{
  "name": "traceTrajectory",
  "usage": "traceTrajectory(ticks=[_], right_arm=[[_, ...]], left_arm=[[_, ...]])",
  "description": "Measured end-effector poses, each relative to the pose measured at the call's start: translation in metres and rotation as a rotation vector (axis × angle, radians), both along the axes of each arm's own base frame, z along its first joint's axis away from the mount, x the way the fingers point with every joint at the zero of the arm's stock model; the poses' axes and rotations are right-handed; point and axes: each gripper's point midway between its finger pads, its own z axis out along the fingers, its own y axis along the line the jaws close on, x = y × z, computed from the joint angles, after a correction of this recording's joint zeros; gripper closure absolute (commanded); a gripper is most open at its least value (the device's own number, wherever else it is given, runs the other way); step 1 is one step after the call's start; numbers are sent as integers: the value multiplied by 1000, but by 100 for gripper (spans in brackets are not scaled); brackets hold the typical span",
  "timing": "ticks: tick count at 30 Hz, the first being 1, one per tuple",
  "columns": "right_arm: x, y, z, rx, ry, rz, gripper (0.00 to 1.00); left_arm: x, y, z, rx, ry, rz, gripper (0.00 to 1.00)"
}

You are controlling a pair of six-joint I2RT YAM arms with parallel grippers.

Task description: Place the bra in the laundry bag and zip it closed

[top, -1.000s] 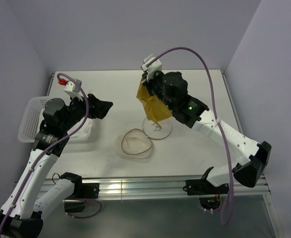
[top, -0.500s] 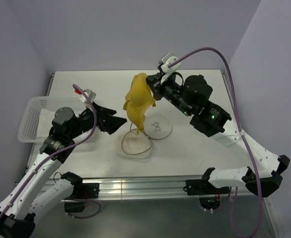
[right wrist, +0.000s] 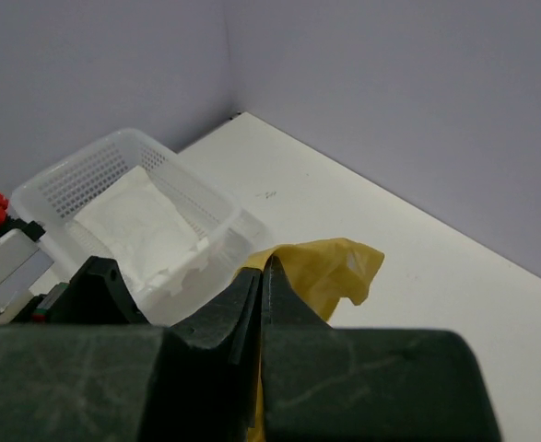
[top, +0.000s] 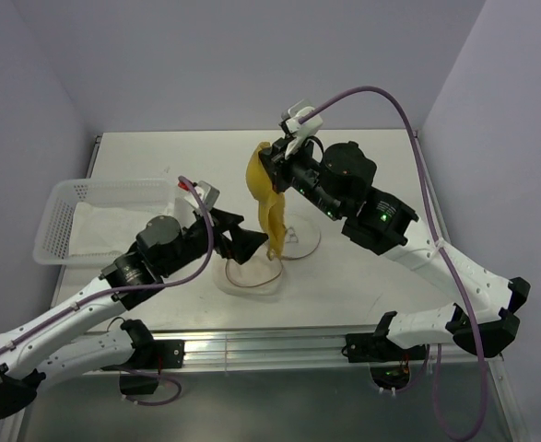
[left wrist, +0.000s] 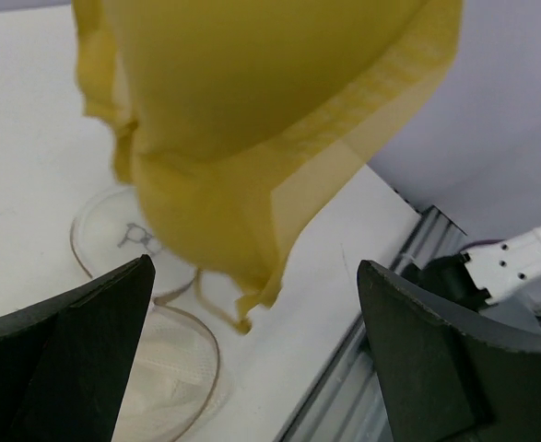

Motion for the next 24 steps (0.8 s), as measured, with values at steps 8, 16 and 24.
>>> traceTrajectory(ticks=[8, 16, 24], right_arm=[[-3, -1, 4, 32, 29, -16, 100], [-8, 0, 11, 67, 43, -14, 100], [-9, -1, 12, 75, 49, -22, 100]], left_arm=[[35, 3, -20, 98, -45, 213, 1], [64, 25, -42, 192, -37, 437, 4], [65, 23, -26, 141, -87, 455, 9]])
